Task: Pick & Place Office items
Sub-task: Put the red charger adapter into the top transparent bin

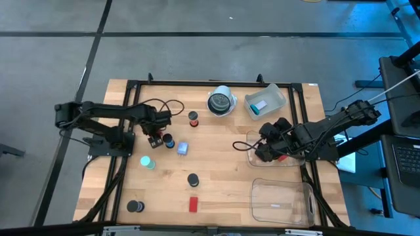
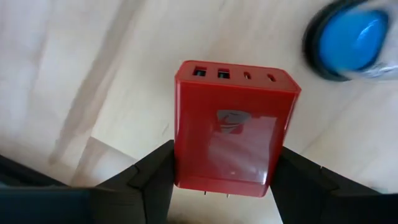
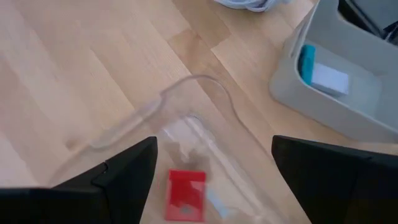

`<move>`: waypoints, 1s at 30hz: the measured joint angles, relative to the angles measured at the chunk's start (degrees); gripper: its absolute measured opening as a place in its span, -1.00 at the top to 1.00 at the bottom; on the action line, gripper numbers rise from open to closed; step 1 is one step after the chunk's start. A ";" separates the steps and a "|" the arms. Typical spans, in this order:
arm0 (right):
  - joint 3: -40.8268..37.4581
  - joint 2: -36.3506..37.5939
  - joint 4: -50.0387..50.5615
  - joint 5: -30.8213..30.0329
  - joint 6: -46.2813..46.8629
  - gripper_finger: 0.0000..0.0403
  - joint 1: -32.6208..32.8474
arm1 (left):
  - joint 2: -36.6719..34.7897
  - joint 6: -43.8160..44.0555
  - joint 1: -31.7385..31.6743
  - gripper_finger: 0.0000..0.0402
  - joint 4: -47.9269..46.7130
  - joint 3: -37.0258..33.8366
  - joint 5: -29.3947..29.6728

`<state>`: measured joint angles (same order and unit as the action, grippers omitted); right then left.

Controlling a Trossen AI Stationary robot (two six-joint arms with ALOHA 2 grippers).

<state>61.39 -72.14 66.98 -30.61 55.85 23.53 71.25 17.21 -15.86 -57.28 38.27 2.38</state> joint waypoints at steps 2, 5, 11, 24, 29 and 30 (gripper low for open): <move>0.00 0.00 -2.43 0.15 2.85 -0.59 -0.51 | -2.94 0.72 0.00 -0.06 -0.48 1.05 1.93; 0.00 0.00 -7.98 0.21 7.01 -0.59 -1.96 | -6.78 1.51 0.38 -0.06 -0.54 3.56 6.91; 0.00 0.00 -21.32 5.08 8.27 -0.59 -7.12 | -10.81 0.77 4.76 -0.06 1.46 9.44 24.13; 0.00 0.00 -44.78 12.26 1.59 -0.59 -19.97 | -5.69 -23.09 19.49 -0.06 42.39 10.76 41.68; 0.00 0.00 -49.64 15.00 -4.64 -0.59 -21.87 | 0.47 -31.24 21.05 -0.06 59.67 10.76 41.36; 0.00 0.00 -50.78 15.53 -5.73 -0.59 -21.97 | 1.82 -32.44 21.05 -0.06 61.89 10.76 41.39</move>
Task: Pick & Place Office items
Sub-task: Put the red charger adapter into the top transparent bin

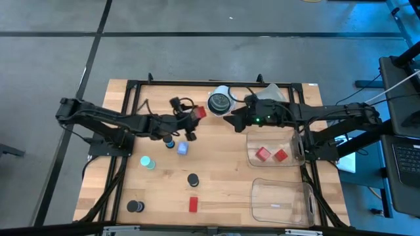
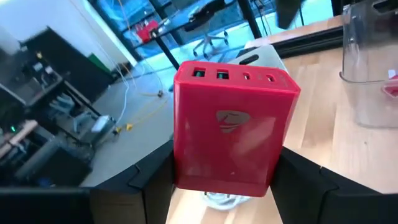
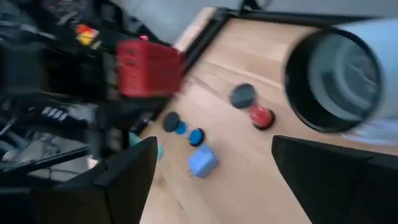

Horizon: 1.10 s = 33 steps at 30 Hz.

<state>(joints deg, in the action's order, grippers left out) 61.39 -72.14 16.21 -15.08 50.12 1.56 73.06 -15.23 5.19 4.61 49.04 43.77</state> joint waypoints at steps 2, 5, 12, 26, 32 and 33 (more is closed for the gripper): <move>0.00 0.00 -2.07 0.15 -2.25 -0.59 -0.02 | 2.87 -1.71 -0.04 -0.06 4.64 0.00 0.06; 0.00 0.00 -3.86 -0.57 -6.36 -0.59 -0.02 | 6.22 -3.98 -0.04 -0.06 11.31 0.00 -0.03; 0.02 -4.24 -7.78 -0.78 -12.25 -0.59 -0.04 | 10.26 -5.25 -1.91 -0.06 21.20 0.00 -3.59; 0.02 -8.21 -14.51 -6.46 -21.24 -0.59 -1.42 | 10.66 0.49 -4.52 -0.06 19.51 0.37 -7.77; 0.02 -9.95 -17.21 -6.52 -22.69 -0.59 -1.30 | 10.66 5.08 -7.05 -0.06 19.63 0.44 -11.91; -0.02 -10.17 -17.05 -6.48 -23.09 -0.59 -1.24 | 10.66 5.57 -7.42 -0.06 19.61 0.44 -12.35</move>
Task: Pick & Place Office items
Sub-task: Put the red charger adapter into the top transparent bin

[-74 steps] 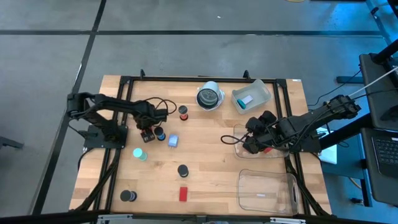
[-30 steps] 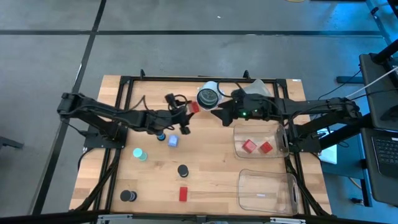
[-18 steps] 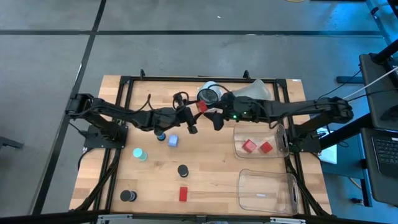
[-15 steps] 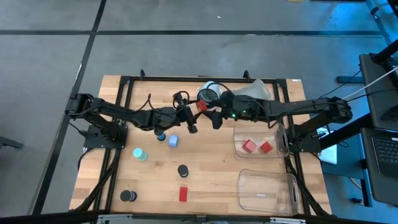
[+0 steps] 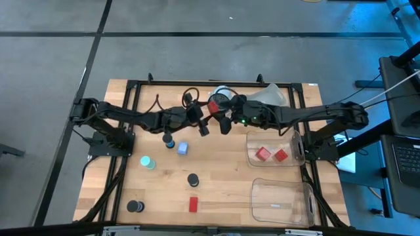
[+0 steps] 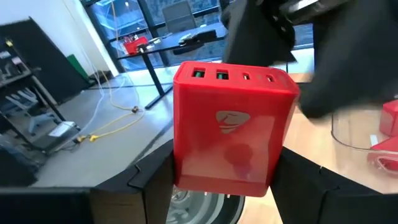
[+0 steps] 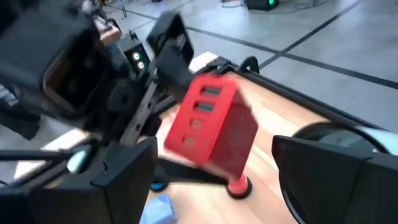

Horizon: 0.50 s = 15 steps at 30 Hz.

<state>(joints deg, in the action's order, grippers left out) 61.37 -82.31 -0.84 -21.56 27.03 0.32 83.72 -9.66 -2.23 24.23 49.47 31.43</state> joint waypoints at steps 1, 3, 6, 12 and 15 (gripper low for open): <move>0.00 -0.17 -0.21 -0.02 -0.53 -0.59 0.00 | 0.00 0.33 -0.35 -0.06 -0.06 0.00 -0.48; 0.02 -0.44 -1.15 -0.04 -1.74 -0.59 0.04 | 0.00 0.93 -0.85 -0.06 -0.03 0.00 -1.69; 0.02 -0.93 -1.81 -1.12 -3.71 -0.59 -0.20 | 0.00 1.89 -1.41 -0.06 -0.01 0.00 -4.44; 0.06 -1.71 -3.78 -3.58 -7.13 -0.58 -0.31 | 0.00 3.04 -2.02 -0.06 1.35 0.00 -4.72; 0.00 -2.42 -3.77 -5.19 -6.88 -0.52 -0.28 | 0.00 3.50 -2.23 -0.06 2.61 0.00 -5.13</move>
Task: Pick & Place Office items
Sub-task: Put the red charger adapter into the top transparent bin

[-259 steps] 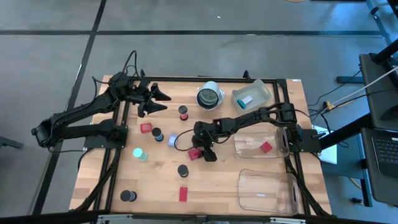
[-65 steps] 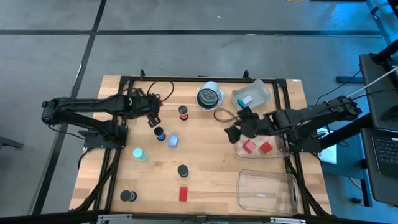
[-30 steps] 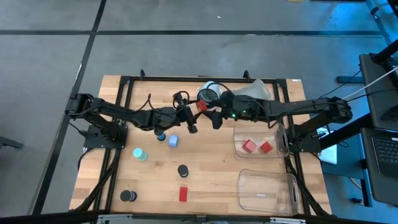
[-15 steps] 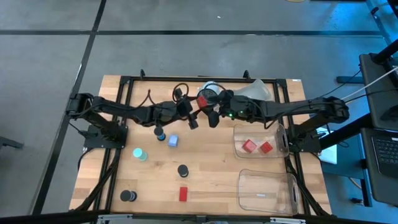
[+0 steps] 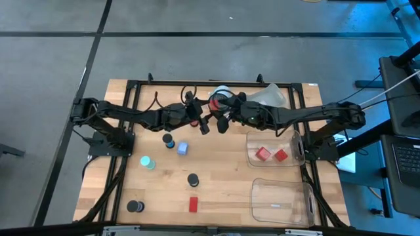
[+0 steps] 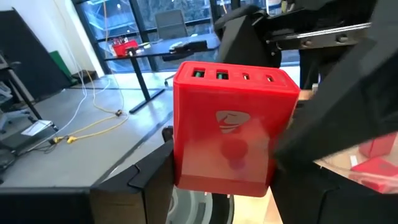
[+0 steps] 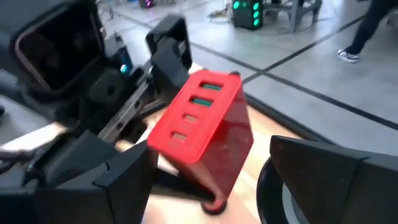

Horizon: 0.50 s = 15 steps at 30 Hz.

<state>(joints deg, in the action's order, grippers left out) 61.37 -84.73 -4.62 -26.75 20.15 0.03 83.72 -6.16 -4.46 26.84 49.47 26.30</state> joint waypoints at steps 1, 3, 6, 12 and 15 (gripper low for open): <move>0.08 -0.27 -0.34 -0.51 0.05 -0.49 0.00 | 0.00 0.06 -0.15 -0.06 0.26 0.00 -0.22; 0.06 -0.51 -0.32 -0.89 0.27 -0.42 0.00 | 0.02 0.03 -0.27 -0.06 0.39 -0.02 -0.76; 0.05 -1.24 -2.50 -0.87 0.30 -0.30 0.00 | -0.02 0.03 -0.27 -0.06 0.45 -0.02 -0.47; -0.07 -1.31 -4.81 -0.98 0.51 -0.19 0.00 | 0.36 0.61 -0.26 -0.06 1.51 0.04 0.04; -0.07 -1.31 -5.17 -1.39 1.93 -0.16 0.00 | 0.77 0.78 -0.31 -0.06 2.56 0.04 0.32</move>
<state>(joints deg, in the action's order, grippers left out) 61.30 -86.04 -9.78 -28.14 22.08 0.03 84.49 -5.39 -4.78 29.40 49.52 26.62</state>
